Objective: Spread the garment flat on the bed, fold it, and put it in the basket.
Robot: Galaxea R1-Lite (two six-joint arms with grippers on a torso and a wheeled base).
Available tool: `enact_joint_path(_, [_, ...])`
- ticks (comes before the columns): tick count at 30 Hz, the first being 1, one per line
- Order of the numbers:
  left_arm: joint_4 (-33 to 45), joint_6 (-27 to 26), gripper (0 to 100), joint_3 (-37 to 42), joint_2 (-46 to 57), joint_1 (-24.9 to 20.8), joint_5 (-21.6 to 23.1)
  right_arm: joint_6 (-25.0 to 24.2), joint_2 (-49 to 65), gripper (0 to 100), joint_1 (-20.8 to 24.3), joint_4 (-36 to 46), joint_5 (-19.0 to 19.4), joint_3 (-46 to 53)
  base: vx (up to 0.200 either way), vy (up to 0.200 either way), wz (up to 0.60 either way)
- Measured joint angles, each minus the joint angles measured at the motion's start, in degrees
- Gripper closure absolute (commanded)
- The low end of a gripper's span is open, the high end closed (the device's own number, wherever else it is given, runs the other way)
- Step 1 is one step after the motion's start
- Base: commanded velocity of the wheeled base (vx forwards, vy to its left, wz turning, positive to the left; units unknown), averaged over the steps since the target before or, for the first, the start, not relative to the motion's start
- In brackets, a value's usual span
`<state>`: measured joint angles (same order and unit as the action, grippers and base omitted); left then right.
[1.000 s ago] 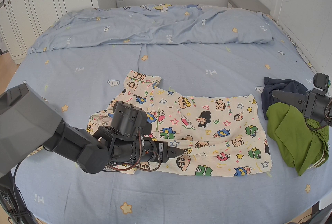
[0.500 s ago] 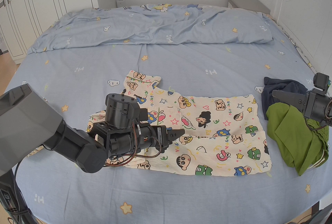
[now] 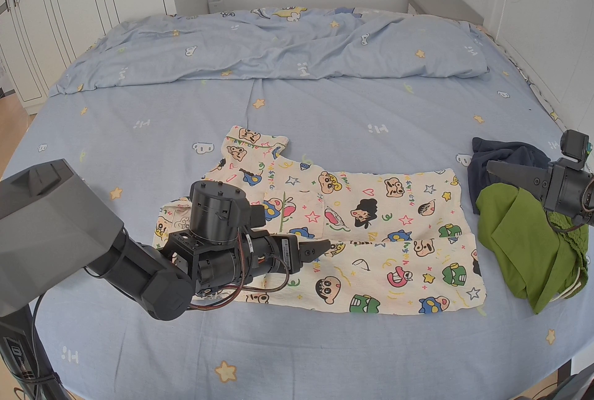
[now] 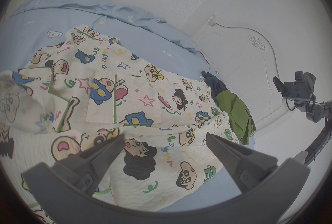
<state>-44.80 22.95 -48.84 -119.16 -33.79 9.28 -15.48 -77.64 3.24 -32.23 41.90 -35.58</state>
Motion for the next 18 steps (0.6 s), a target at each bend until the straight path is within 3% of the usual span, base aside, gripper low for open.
enact_joint_path(8, [1.37,0.02,0,1.73,3.29,-0.27,1.45,0.02,0.02,0,0.04,0.00,0.02,0.00,0.000,0.000,0.00])
enact_joint_path(15, [8.64,-0.49,0,3.72,7.86,-0.99,10.51,0.00,0.46,0,-0.02,0.05,0.00,0.00,0.000,0.000,0.00])
enact_joint_path(18, [9.44,-1.26,0,3.78,9.26,-0.71,11.96,0.02,0.68,0,-0.07,0.07,0.02,0.00,0.000,0.000,0.00])
